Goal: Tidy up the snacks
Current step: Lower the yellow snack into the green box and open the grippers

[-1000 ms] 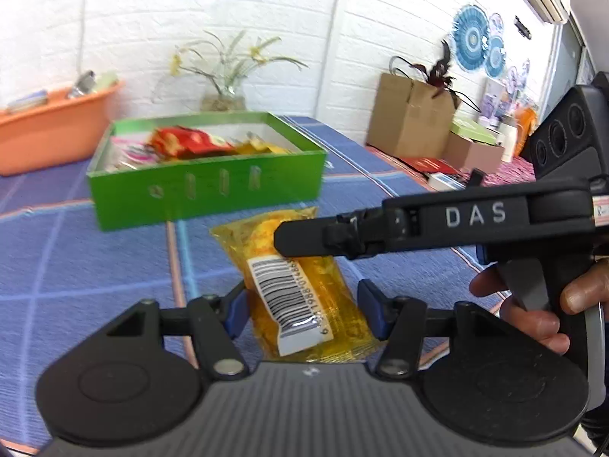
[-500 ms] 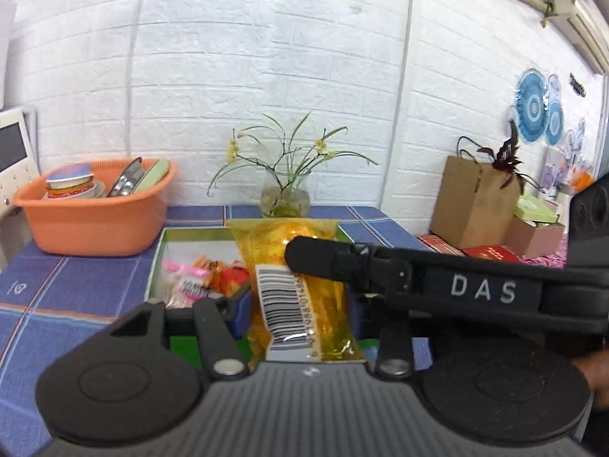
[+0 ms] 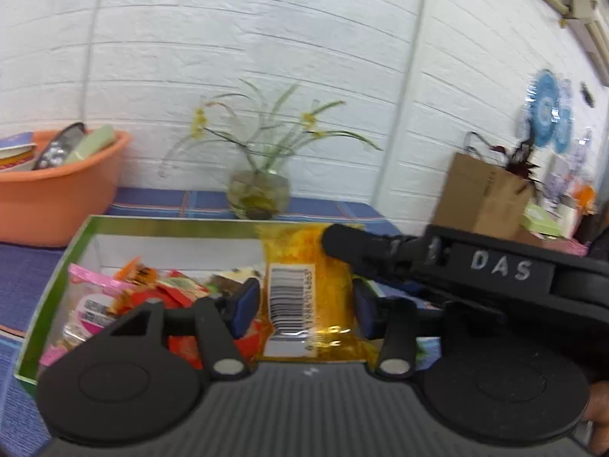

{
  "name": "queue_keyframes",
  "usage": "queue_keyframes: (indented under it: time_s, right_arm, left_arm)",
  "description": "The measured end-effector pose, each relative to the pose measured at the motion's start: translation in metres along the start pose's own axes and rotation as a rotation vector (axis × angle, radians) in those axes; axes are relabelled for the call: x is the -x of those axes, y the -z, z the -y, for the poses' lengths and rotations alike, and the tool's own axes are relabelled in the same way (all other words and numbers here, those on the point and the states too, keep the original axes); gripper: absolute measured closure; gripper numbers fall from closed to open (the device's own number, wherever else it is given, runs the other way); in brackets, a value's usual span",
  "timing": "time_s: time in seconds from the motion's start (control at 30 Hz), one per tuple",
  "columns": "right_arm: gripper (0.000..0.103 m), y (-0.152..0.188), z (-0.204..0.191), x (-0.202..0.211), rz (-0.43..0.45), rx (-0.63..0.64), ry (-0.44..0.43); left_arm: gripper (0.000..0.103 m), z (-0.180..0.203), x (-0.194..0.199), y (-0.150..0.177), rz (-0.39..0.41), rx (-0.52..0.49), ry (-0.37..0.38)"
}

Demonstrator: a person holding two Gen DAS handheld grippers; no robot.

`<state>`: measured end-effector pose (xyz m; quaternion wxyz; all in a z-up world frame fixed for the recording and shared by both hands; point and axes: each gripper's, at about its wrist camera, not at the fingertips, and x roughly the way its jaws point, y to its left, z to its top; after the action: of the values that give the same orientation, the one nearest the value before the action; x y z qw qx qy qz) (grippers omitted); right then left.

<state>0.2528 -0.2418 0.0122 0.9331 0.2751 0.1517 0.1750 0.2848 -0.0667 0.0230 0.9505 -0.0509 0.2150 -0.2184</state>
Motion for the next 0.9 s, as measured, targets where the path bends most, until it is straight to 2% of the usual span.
queue_keyframes:
  time_s: [0.07,0.13,0.17,0.27,0.33,0.37,0.5,0.63,0.77,0.9]
  right_arm:
    - [0.047,-0.001,-0.004,-0.005,0.039,0.022,0.035]
    - [0.020,-0.003,-0.009,-0.004,0.094,0.054,0.076]
    - [0.003,-0.005,-0.012,-0.002,0.104,0.065,0.092]
    - [0.001,-0.007,-0.022,0.013,0.137,0.068,0.139]
    - [0.001,-0.006,-0.033,0.029,0.155,0.063,0.182]
    - [0.000,-0.003,-0.039,0.038,0.166,0.058,0.227]
    - [0.000,0.013,-0.059,0.067,0.178,0.037,0.411]
    - [0.000,0.038,-0.070,0.092,0.150,0.086,0.513]
    - [0.000,0.068,-0.080,0.117,0.143,0.168,0.538]
    - [0.000,0.093,-0.086,0.146,0.175,0.195,0.510]
  left_arm:
    - [0.039,-0.010,-0.004,0.000,0.000,0.007,-0.045]
    - [0.037,-0.021,-0.006,-0.002,-0.016,0.053,-0.036]
    - [0.036,-0.026,-0.003,-0.004,-0.014,0.075,-0.035]
    - [0.029,-0.030,0.007,-0.009,0.020,0.092,-0.068]
    - [0.020,-0.028,0.017,-0.013,0.047,0.076,-0.102]
    - [0.005,-0.025,0.022,-0.014,0.059,0.061,-0.122]
    - [0.006,-0.013,0.051,-0.015,0.123,-0.010,-0.188]
    - [0.006,-0.002,0.075,-0.007,0.107,-0.079,-0.250]
    - [0.006,-0.003,0.101,0.006,0.049,-0.066,-0.254]
    - [0.006,-0.021,0.143,0.044,0.032,0.050,-0.276]
